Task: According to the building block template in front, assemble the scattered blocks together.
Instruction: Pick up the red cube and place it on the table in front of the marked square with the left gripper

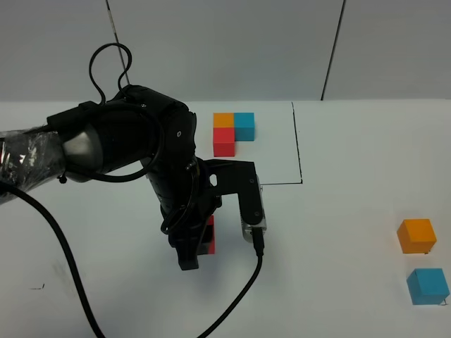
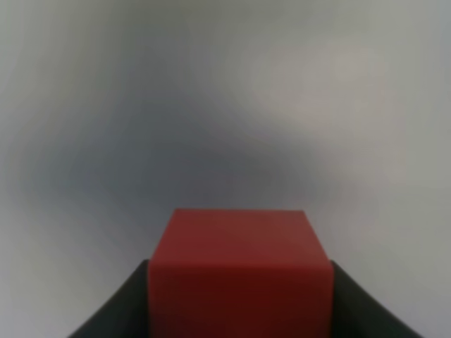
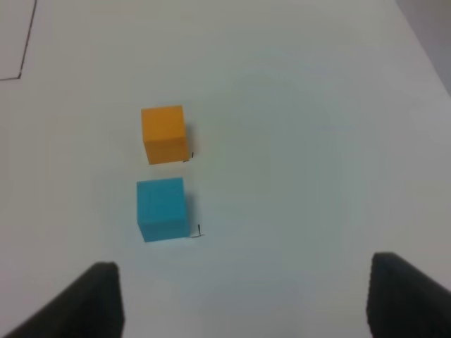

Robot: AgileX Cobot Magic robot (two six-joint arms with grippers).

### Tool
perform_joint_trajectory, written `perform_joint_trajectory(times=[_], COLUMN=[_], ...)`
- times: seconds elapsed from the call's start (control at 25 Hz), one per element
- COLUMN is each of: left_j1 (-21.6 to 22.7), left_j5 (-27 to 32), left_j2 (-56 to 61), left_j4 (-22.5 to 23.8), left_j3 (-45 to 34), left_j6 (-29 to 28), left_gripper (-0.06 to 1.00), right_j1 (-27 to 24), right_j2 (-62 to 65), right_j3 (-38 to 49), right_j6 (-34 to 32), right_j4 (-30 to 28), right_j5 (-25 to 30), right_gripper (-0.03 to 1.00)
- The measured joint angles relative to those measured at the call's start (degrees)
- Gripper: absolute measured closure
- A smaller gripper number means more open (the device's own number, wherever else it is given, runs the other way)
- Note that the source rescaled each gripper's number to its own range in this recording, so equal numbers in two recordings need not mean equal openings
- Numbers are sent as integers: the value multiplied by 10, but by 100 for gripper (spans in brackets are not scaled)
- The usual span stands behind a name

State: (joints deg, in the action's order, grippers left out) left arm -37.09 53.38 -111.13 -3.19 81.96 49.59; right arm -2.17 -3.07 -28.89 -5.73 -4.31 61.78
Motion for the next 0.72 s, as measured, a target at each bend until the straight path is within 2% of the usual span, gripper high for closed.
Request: perform_joint_trajectory(times=[0.2,0.4,0.72], left_j1=[0,0,0], left_j5=[-33,-40,-52], left_j2=[-4,-16,-33], left_j4=[-7,-46,-42], left_j3=[0,0,0], left_j6=[5,40,44], left_gripper=[94,94,94], right_j1=[0,0,0], right_j2=[0,0,0], right_j3=[0,0,0], right_j6=[0,0,0], right_j4=[0,0,0], right_j5=[0,0,0], right_gripper=[47,47,47])
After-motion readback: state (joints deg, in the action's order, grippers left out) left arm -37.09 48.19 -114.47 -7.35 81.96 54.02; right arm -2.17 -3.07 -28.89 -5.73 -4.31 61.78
